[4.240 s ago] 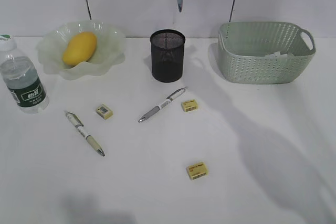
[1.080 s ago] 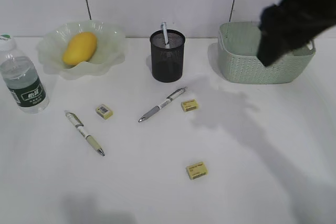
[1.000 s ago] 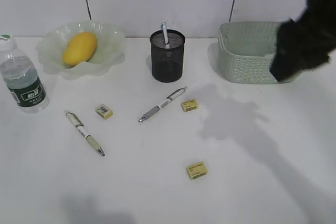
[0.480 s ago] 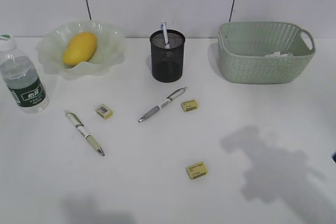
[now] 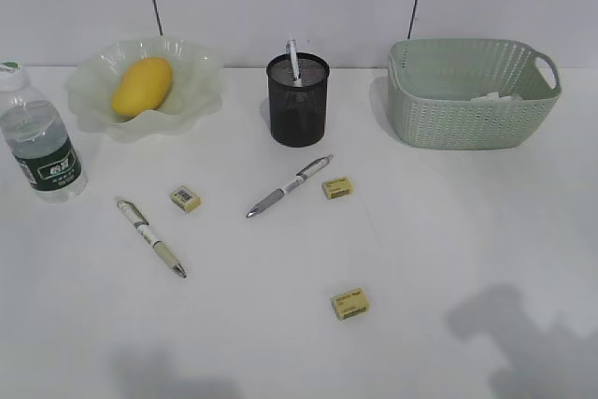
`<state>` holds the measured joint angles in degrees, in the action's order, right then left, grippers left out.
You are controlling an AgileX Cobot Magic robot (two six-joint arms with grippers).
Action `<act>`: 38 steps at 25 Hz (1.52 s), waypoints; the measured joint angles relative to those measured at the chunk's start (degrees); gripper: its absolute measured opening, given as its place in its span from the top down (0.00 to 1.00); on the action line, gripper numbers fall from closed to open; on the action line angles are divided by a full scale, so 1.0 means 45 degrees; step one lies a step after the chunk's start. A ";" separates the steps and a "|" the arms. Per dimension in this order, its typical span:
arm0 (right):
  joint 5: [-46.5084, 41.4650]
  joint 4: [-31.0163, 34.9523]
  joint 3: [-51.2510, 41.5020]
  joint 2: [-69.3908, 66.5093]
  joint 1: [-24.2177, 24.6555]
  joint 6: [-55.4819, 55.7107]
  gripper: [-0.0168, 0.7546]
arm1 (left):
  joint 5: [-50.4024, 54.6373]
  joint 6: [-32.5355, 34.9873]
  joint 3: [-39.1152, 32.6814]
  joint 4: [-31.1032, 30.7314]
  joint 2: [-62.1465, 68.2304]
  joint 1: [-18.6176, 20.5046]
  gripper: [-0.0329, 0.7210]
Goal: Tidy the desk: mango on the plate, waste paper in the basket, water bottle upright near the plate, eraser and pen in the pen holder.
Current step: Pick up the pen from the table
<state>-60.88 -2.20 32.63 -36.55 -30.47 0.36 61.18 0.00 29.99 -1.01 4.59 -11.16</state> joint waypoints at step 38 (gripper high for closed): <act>0.0017 -0.0372 -0.0713 0.2531 0.0000 0.0315 0.29 | -0.2650 -0.0139 0.2877 0.4135 1.2362 0.0000 0.38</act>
<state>-60.81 -3.87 29.42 -25.16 -30.47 1.78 49.26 -0.63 42.93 17.60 60.22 -11.16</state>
